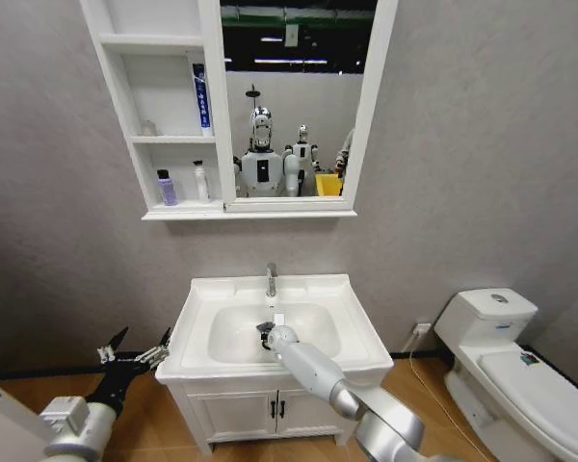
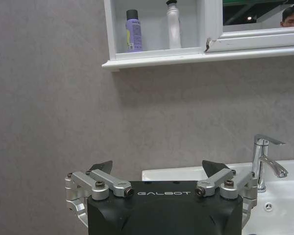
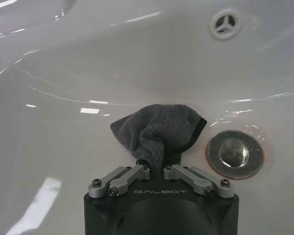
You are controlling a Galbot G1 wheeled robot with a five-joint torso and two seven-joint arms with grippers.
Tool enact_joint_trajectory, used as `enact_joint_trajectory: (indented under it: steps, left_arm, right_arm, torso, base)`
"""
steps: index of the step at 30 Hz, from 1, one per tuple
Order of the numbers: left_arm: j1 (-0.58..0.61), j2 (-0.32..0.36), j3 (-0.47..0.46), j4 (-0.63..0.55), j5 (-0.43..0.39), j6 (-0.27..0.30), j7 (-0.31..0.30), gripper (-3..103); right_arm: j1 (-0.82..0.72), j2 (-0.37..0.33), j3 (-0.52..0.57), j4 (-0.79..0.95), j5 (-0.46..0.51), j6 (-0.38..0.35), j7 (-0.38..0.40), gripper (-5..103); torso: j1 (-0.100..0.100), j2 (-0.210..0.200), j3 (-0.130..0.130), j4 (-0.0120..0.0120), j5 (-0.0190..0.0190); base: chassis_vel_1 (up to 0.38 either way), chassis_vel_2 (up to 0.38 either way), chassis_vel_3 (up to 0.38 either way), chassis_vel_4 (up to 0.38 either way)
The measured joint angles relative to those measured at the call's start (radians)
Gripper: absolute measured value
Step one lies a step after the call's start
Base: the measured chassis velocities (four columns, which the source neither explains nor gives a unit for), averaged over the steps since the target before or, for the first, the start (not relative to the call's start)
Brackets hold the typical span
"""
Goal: Move facial cleanser and shampoo from washbasin to cabinet, then wipe washbasin with towel.
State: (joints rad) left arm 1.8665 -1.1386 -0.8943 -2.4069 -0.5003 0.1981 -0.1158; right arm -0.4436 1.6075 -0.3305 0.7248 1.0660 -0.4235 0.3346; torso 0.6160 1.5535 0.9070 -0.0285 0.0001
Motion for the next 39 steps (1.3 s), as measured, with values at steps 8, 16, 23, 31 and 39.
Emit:
enact_joint_trajectory:
  steps: [8,16,23,31,39]
  left_arm:
    - [0.000,0.000,0.000,0.000,0.000,0.000,0.000,100]
    - [0.000,0.000,0.000,0.000,0.000,0.000,0.000,100]
    - [0.000,0.000,0.000,0.000,0.000,0.000,0.000,100]
    - [0.000,0.000,0.000,0.000,0.000,0.000,0.000,100]
    - [0.000,0.000,0.000,0.000,0.000,0.000,0.000,100]
  right_arm:
    - [-0.037,0.006,0.023,0.083,0.049,-0.003,-0.015,7]
    - [-0.103,-0.125,0.137,0.294,-0.020,-0.069,0.177,7]
    - [-0.139,-0.268,0.203,0.457,-0.026,-0.090,0.231,7]
    - [-0.253,-0.455,0.288,0.758,-0.118,-0.074,0.245,7]
    - [-0.308,-0.608,0.402,0.702,-0.278,0.056,0.006,7]
  torso:
    - [0.000,0.000,0.000,0.0000,0.0001]
    - [0.000,0.000,0.000,-0.0011,-0.0001]
    - [0.000,0.000,0.000,-0.0009,0.0002]
    - [0.000,0.001,0.000,-0.0004,0.0002]
    - [0.000,0.001,0.000,-0.0012,0.0001]
  base:
    - [0.000,0.000,0.000,0.000]
    - [0.000,0.000,0.000,0.000]
    - [0.000,0.000,0.000,0.000]
    - [0.000,0.000,0.000,0.000]
    - [0.000,0.000,0.000,0.000]
